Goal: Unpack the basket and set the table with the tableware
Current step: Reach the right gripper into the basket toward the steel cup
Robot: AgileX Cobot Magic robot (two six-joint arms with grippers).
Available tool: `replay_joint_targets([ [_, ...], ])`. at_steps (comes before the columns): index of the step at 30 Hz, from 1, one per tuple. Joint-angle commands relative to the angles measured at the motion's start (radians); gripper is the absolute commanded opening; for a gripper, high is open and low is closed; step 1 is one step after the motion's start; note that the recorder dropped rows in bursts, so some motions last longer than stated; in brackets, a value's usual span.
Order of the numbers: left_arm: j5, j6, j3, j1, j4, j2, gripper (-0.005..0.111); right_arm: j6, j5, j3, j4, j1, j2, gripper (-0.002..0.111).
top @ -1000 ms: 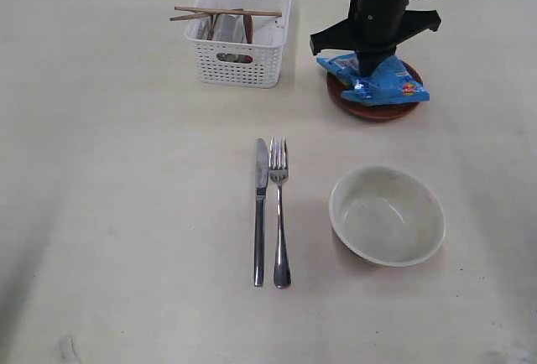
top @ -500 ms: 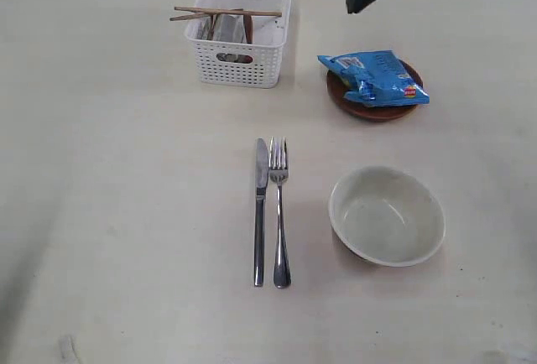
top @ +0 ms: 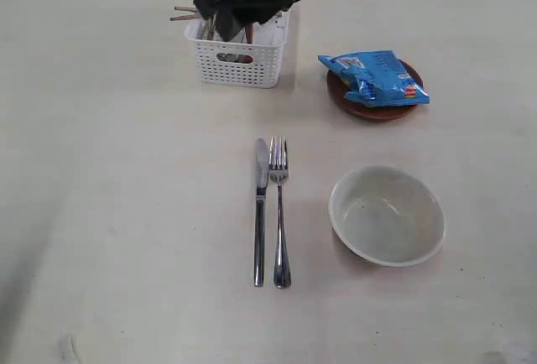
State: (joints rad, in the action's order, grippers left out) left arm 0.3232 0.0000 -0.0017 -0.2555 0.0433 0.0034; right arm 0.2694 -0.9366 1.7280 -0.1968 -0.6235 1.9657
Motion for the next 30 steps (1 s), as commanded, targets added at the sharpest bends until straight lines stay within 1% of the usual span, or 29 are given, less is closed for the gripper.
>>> replay_joint_targets([
  [1, 0.001, 0.000, 0.002, -0.006, 0.001, -0.003, 0.000, 0.024, 0.089, 0.003, 0.107, -0.042, 0.047, 0.054],
  [4, 0.001, 0.000, 0.002, -0.006, 0.001, -0.003, 0.000, 0.026, 0.107, 0.003, 0.138, -0.042, 0.091, 0.054],
  [7, 0.001, 0.000, 0.002, -0.006, 0.001, -0.003, 0.000, 0.019, 0.128, 0.003, 0.248, -0.042, 0.133, 0.054],
  [9, 0.001, 0.000, 0.002, -0.006, 0.001, -0.003, 0.000, 0.007, 0.157, 0.003, 0.289, -0.042, 0.152, 0.054],
  [18, 0.001, 0.000, 0.002, -0.006, 0.001, -0.003, 0.000, 0.042, 0.319, 0.004, 0.355, -0.042, 0.181, 0.054],
  [25, 0.001, 0.000, 0.002, -0.006, 0.001, -0.003, 0.000, 0.082, 0.272, 0.004, 0.360, -0.042, 0.228, 0.054],
  [30, 0.001, 0.000, 0.002, -0.006, 0.001, -0.003, 0.000, 0.057, 0.302, 0.004, 0.364, -0.042, 0.246, 0.054],
])
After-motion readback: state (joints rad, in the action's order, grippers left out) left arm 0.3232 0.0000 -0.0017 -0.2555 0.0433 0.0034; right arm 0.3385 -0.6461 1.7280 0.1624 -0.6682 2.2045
